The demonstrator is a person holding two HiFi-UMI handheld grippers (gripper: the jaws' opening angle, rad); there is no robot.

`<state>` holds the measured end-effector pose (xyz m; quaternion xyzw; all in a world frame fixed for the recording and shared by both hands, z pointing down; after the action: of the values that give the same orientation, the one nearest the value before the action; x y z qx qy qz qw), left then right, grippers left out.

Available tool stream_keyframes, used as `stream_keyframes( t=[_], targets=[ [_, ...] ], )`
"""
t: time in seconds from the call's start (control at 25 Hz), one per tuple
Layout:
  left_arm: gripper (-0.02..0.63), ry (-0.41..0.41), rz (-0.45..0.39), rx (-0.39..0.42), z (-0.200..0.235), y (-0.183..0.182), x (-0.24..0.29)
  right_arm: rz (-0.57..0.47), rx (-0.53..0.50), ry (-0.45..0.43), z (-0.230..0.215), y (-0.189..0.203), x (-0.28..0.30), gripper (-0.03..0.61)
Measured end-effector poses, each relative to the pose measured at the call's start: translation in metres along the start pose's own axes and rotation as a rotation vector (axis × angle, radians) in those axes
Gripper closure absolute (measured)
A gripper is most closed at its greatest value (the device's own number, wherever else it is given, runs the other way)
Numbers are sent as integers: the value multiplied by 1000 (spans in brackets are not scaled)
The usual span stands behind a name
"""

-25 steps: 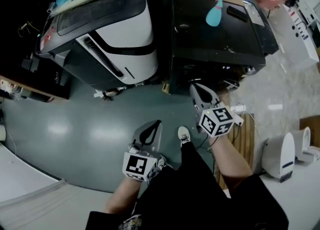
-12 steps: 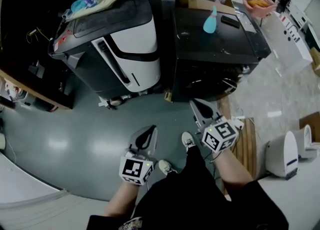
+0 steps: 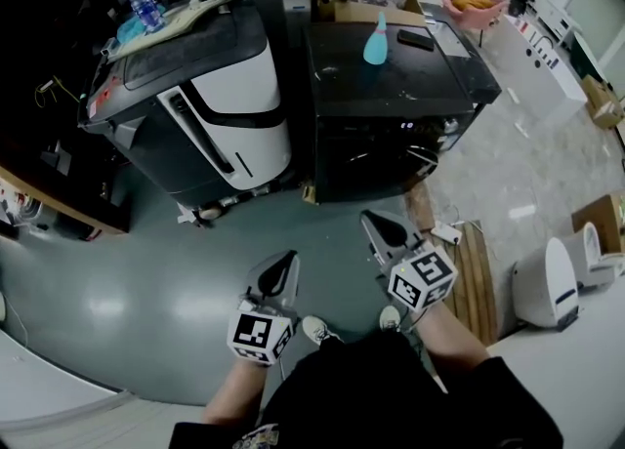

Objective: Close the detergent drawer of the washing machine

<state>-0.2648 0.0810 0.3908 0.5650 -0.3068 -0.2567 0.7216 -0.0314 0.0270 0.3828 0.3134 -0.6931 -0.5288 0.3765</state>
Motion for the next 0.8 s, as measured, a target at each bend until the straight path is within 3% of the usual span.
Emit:
stream_keyframes(
  t=[0.4,0.68,0.8],
  targets=[
    [611,20,-2,4,-77,5,40,-25,-35,-10,-38,-5,-74,581],
    [611,5,17,-32,-153,12,68,-53,-5,-23,-82,-3,-140,581],
    [611,-5,20,-11,-183,13,77,-71,5,-36,-99,0,-165,581]
  ],
)
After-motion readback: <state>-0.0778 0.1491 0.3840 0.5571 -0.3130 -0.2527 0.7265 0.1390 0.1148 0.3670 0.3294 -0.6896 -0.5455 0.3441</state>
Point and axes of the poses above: the fingertips, and each gripper's own axes: x forward along the fingers, z to its left, y out of its underside, the point moved 8 cm from there along -x, backward along the fingers, and after that the axes turned 5 degrees about y, right-handed, at the moved point
